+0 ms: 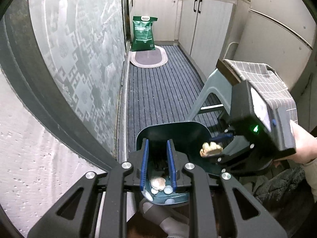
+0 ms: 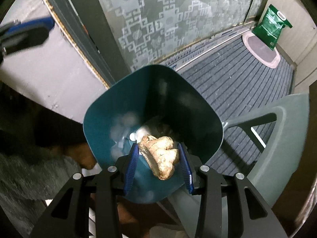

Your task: Collect trash

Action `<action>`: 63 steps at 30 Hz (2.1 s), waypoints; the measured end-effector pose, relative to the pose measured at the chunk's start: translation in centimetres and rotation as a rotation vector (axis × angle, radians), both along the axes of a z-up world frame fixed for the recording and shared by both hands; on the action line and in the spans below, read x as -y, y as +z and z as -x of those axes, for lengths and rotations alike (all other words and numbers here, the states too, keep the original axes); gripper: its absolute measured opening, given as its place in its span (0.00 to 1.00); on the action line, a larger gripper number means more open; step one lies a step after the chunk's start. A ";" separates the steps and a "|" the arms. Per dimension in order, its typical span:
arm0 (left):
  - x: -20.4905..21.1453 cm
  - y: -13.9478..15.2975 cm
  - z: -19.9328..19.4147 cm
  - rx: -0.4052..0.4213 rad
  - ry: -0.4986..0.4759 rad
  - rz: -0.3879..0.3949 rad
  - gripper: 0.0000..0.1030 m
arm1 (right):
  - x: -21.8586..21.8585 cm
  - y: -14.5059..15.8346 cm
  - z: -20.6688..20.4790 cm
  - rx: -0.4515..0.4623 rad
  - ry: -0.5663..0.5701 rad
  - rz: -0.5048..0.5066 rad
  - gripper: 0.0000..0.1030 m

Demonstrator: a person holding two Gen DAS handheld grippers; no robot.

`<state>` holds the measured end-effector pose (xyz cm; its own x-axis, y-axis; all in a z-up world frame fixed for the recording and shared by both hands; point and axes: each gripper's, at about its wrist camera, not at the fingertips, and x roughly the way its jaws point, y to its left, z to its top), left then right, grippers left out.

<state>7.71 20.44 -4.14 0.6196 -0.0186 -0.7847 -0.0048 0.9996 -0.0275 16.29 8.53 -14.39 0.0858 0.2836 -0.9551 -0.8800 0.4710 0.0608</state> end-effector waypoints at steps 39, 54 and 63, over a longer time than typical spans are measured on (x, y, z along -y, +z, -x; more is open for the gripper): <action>1.9 7.4 5.2 0.277 0.142 -0.023 0.51 | 7.8 12.9 4.1 0.157 -0.067 -0.355 0.30; 8.6 5.9 7.9 0.359 0.148 0.026 0.90 | 19.0 18.2 5.5 0.377 -0.331 -0.508 0.71; 10.9 5.3 8.4 0.365 0.178 0.019 0.95 | 24.7 16.1 5.3 0.443 -0.502 -0.480 0.92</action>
